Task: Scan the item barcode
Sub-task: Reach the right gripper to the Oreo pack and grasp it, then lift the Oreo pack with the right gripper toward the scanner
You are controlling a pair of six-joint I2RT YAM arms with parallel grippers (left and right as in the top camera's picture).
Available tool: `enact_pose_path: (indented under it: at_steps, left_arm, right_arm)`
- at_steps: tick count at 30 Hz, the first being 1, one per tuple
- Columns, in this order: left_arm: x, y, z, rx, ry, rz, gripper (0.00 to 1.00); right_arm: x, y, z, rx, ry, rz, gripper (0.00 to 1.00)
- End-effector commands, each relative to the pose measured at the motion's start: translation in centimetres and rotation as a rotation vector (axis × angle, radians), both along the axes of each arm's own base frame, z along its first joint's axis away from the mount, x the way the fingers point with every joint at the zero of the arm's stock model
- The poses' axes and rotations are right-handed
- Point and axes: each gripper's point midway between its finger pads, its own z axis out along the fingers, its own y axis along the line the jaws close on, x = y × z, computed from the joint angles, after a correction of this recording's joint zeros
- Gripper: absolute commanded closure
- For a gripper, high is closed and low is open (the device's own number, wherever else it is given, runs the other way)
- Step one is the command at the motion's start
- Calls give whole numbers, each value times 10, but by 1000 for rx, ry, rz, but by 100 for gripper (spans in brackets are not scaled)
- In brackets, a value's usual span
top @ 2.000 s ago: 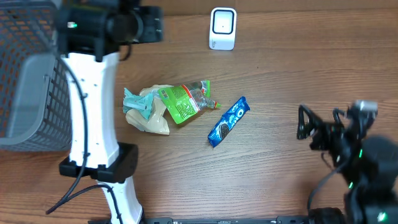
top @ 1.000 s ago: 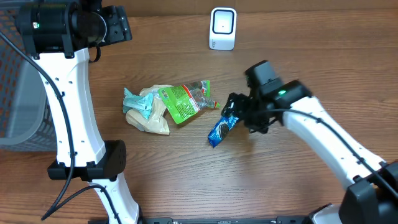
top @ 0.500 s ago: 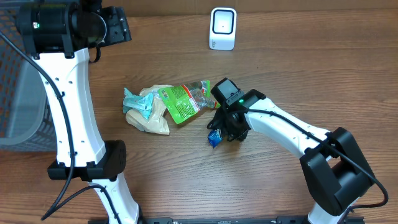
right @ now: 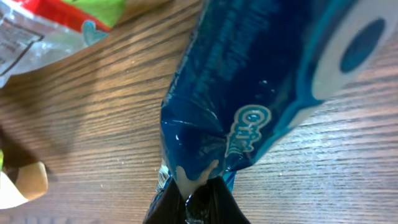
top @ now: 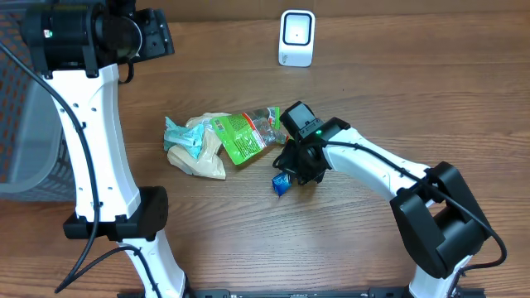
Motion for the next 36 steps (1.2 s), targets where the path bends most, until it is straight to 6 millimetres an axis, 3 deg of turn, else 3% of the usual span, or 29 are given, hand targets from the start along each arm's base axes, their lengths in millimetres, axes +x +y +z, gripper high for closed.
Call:
enact_pose_path:
  at_steps: [1, 7, 10, 12, 14, 22, 28, 36]
  left_arm:
    - [-5, 3, 6, 0, -12, 20, 28]
    - [-5, 3, 6, -1, -12, 20, 28]
    - [-5, 3, 6, -1, -12, 19, 28]
    - [-5, 2, 6, -5, -12, 16, 28]
    - [-5, 2, 6, -7, -12, 15, 28]
    - [-5, 2, 6, -7, -12, 15, 28]
    - [-5, 2, 6, -6, -12, 15, 28]
    - [-5, 2, 6, -7, -12, 15, 27]
  right_arm:
    - [-4, 9, 2, 76, 25, 118, 96]
    - [-16, 21, 53, 354, -22, 475, 96]
    - [-34, 27, 102, 654, -142, 746, 96]
    - [-46, 22, 129, 800, -231, 868, 96]
    - [-54, 12, 140, 854, -286, 934, 96]
    - [-78, -4, 150, 922, -368, 1098, 96]
    - [-77, -8, 142, 869, -383, 1154, 96]
    - [-69, -8, 144, 832, -466, 1238, 96]
